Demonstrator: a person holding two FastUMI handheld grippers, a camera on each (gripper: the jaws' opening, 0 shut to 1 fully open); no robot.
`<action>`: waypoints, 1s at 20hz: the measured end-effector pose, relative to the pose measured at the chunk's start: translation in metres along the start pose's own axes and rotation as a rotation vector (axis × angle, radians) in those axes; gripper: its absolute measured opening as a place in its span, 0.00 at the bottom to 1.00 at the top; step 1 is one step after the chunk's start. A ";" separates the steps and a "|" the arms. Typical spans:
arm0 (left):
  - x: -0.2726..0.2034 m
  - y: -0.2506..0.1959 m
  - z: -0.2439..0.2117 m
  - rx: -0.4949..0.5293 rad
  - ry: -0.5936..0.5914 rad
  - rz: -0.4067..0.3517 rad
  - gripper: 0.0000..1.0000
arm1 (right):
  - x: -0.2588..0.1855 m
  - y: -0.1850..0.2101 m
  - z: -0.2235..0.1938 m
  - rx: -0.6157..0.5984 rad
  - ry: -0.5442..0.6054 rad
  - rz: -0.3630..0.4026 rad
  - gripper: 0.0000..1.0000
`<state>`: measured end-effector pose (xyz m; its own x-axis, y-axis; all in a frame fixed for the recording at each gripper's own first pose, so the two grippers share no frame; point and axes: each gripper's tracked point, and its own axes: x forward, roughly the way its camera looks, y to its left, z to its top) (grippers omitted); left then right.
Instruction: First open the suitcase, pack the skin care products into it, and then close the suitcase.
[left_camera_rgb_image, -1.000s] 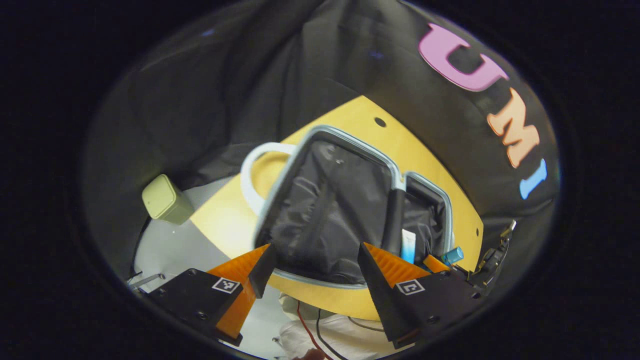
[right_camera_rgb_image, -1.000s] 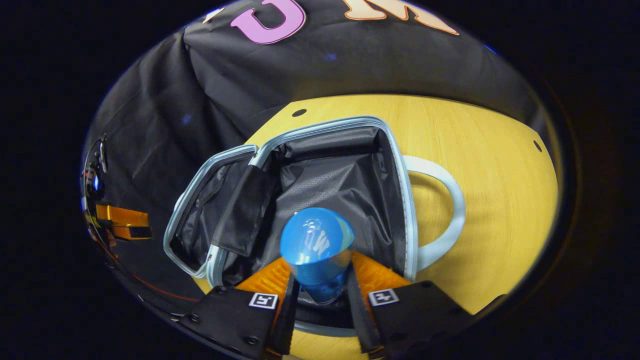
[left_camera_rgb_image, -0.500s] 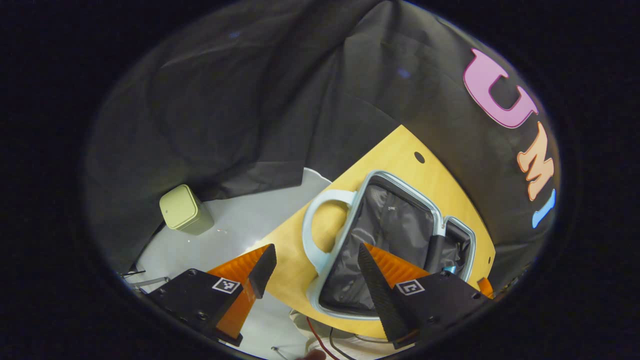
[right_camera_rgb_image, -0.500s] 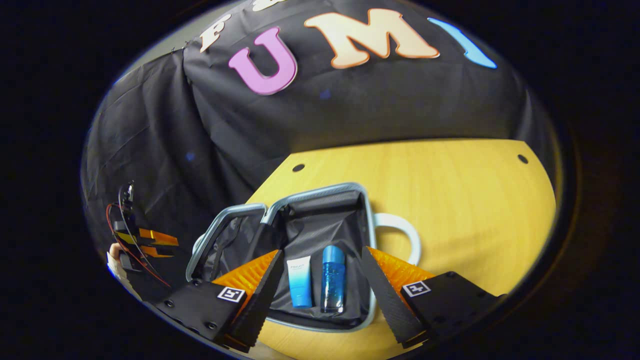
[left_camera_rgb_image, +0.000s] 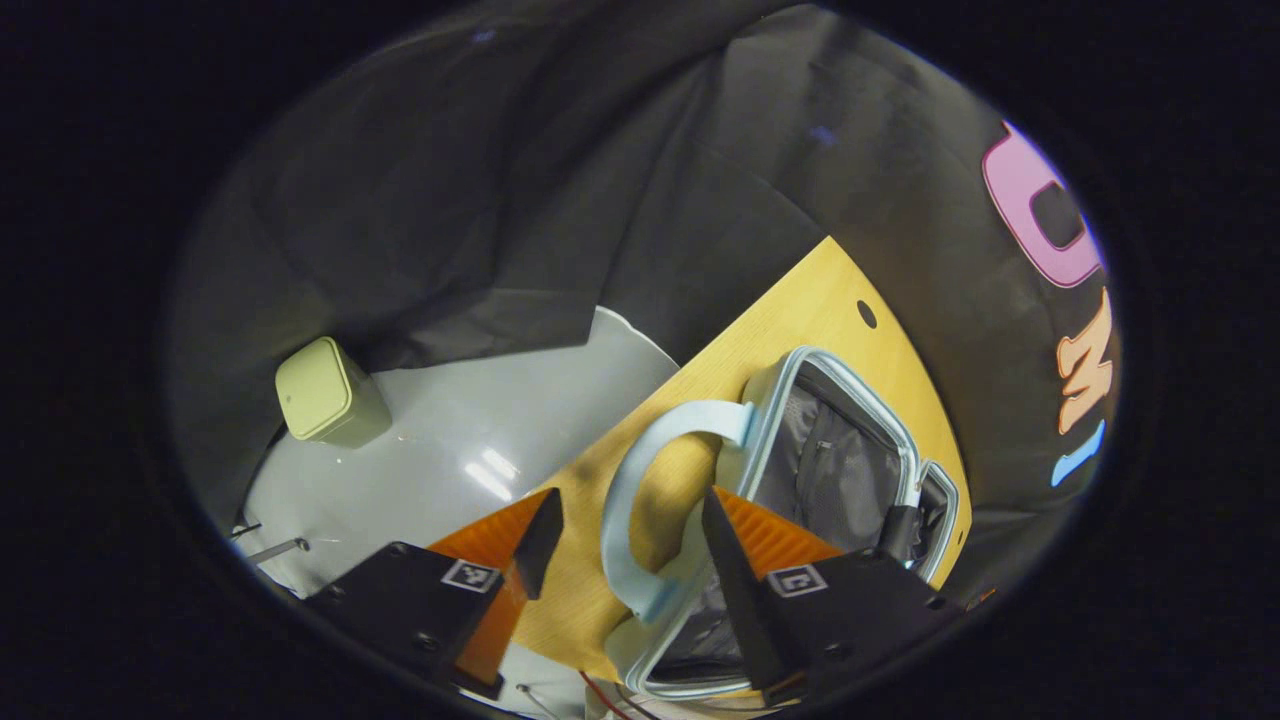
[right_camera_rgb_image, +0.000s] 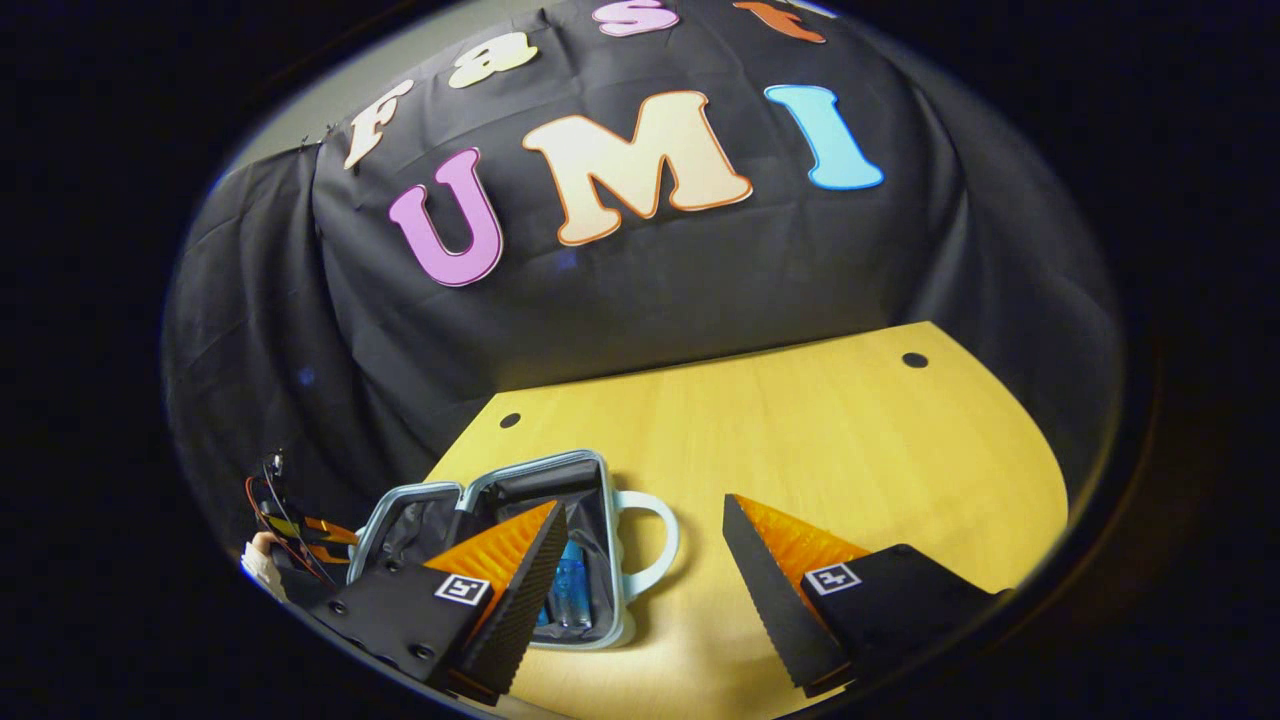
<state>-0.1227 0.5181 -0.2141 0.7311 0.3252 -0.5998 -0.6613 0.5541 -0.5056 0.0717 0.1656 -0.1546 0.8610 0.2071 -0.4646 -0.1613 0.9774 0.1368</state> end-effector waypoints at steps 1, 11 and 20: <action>0.005 0.002 0.002 -0.008 0.010 0.003 0.61 | -0.006 -0.007 0.002 -0.019 -0.008 -0.019 0.98; 0.001 0.000 -0.002 0.001 0.039 -0.018 0.06 | -0.033 -0.042 0.014 -0.014 -0.049 -0.096 0.98; -0.073 -0.055 0.015 0.108 -0.042 -0.050 0.02 | -0.049 -0.067 0.018 -0.012 -0.069 -0.089 0.98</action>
<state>-0.1371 0.4756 -0.1330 0.7708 0.3255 -0.5476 -0.6033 0.6492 -0.4633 0.0494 0.0892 -0.1253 0.9033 0.1160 -0.4130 -0.0879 0.9924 0.0867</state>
